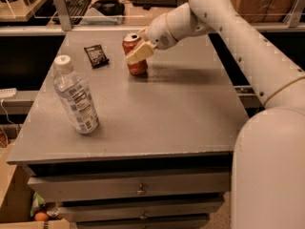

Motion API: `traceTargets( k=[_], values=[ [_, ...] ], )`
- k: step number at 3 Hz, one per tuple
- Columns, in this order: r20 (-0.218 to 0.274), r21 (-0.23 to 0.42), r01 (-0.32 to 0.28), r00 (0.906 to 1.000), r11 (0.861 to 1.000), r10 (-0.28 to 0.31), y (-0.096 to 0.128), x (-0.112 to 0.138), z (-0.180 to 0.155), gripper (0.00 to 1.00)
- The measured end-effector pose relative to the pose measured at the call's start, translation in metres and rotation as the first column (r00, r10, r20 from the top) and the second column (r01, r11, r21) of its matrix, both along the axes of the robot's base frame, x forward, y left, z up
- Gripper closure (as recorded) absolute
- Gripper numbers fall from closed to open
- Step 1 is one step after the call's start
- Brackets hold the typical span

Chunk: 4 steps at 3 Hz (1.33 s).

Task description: Move coke can near rxbar chocolate

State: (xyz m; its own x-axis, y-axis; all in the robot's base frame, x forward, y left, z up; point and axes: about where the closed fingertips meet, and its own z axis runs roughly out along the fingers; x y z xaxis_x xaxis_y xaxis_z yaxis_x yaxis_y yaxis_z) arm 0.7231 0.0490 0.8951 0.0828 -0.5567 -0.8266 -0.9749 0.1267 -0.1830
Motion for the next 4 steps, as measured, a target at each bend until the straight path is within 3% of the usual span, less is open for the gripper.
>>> traceTargets(
  k=[1, 3, 4],
  values=[
    [-0.007, 0.027, -0.059, 0.9982, 0.998, 0.06, 0.051, 0.012, -0.007, 1.0],
    [0.012, 0.049, -0.055, 0.9985, 0.997, 0.054, 0.066, 0.026, -0.002, 1.0],
    [0.035, 0.11, -0.026, 0.9992, 0.994, 0.022, 0.068, 0.041, 0.005, 1.0]
  ],
)
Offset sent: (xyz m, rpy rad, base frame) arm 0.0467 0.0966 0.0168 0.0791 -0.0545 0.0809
